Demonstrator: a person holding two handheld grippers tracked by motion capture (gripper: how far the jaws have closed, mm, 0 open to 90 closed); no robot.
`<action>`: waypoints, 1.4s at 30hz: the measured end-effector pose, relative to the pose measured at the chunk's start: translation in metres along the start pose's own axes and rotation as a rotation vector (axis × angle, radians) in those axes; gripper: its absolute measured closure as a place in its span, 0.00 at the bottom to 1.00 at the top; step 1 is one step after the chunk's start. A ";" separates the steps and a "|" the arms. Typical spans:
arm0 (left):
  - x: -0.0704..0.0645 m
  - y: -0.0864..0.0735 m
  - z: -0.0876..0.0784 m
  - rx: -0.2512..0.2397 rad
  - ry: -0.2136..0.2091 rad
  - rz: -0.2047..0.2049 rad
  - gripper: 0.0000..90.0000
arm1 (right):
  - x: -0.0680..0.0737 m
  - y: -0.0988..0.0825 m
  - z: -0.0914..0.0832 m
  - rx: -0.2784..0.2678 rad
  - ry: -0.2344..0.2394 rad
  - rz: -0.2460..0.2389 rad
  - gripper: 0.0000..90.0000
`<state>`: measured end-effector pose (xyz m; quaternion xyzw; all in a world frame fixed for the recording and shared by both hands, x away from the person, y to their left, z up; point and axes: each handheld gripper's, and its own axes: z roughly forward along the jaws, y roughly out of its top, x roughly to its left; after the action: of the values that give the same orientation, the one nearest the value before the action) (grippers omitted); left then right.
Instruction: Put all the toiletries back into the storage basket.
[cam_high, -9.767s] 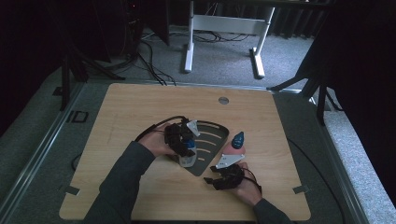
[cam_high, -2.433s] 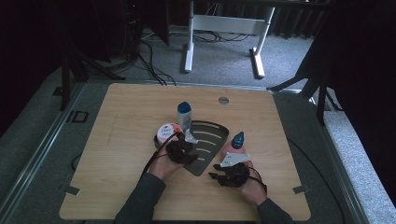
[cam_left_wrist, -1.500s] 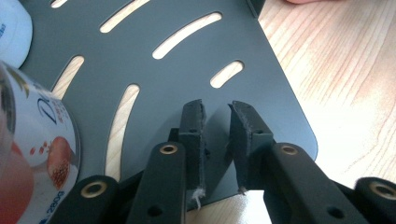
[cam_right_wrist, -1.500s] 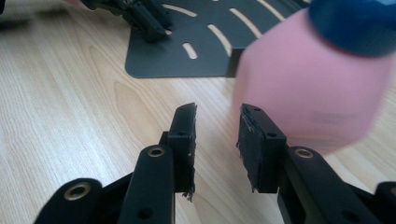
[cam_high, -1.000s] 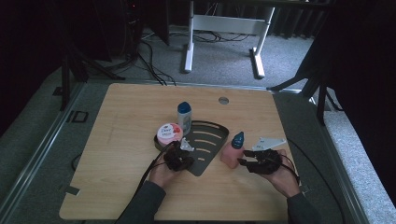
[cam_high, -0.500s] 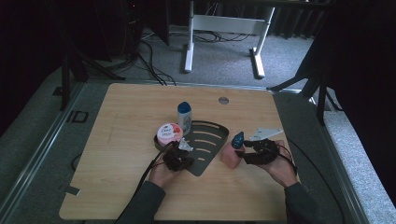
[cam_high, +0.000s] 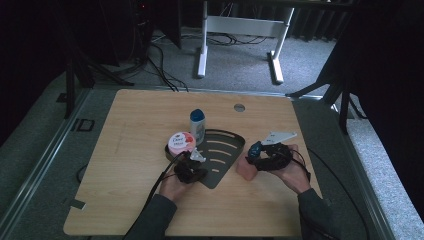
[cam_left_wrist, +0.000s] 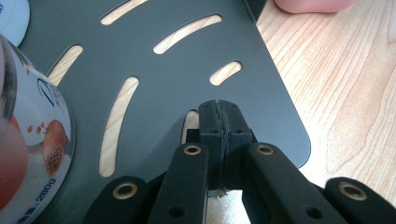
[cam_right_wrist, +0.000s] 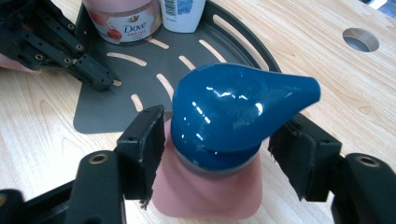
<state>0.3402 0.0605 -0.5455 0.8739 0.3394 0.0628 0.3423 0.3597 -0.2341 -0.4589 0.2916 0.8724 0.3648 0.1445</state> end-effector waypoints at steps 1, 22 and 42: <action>0.000 0.000 0.000 0.000 0.000 0.000 0.99 | 0.000 0.000 0.001 -0.004 0.005 0.003 0.39; 0.000 -0.001 0.000 -0.003 0.003 0.008 0.99 | -0.006 0.003 0.011 -0.039 0.070 0.030 0.52; 0.000 -0.001 0.000 -0.008 0.002 0.011 0.99 | -0.007 0.003 0.009 -0.052 0.081 0.028 0.56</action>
<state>0.3396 0.0614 -0.5462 0.8743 0.3348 0.0668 0.3451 0.3710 -0.2317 -0.4629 0.2850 0.8636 0.4007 0.1115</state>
